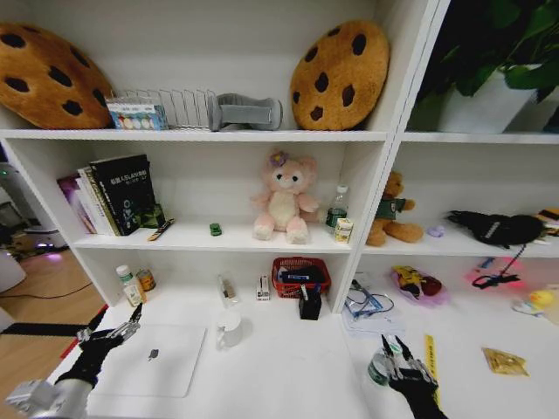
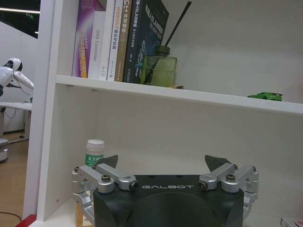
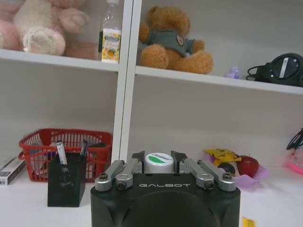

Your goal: Organize the objects on the table.

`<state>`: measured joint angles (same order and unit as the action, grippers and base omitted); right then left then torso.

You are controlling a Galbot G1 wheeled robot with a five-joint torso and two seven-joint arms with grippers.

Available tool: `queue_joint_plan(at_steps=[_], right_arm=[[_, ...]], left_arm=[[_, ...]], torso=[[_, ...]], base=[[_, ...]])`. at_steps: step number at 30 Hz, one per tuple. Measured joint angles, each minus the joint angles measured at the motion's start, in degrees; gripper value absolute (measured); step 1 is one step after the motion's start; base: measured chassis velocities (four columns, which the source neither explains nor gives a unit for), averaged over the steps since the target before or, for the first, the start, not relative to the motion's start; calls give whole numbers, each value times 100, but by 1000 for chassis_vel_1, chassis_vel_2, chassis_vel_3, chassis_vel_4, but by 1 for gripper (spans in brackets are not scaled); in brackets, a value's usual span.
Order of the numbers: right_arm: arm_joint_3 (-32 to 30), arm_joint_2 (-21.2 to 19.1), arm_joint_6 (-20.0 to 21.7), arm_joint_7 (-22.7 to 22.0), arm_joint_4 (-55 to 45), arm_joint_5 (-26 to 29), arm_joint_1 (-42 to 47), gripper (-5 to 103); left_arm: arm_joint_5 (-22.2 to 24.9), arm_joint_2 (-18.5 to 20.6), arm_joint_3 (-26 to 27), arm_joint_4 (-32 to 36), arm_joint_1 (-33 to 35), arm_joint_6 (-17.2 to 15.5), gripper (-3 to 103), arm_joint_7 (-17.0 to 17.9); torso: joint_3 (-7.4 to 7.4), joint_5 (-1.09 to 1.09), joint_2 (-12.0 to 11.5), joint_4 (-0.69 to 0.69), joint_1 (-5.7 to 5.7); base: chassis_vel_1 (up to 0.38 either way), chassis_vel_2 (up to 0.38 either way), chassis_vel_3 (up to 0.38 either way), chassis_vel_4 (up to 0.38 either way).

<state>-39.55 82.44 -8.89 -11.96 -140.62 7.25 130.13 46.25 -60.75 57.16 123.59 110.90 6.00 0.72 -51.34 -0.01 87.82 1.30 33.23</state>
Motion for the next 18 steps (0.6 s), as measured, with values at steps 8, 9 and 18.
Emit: queue_joint_plan(at_steps=[8,9,18], right_arm=[[1,169,-198,-318,-258,-181,353,29],[-90,231,-204,-521,-195,-154,371,29],[-2,525,-715,-1753,721,-367,789,29]], left_arm=[[0,0,0,0,0,0,100,0],[0,0,0,0,0,0,100,0],[0,0,0,0,0,0,100,0]], torso=[[0,-1,0,0,0],[0,0,0,-1,0],[0,1,0,-1,0]], base=[[0,0,0,0],[0,0,0,0],[0,0,0,0]])
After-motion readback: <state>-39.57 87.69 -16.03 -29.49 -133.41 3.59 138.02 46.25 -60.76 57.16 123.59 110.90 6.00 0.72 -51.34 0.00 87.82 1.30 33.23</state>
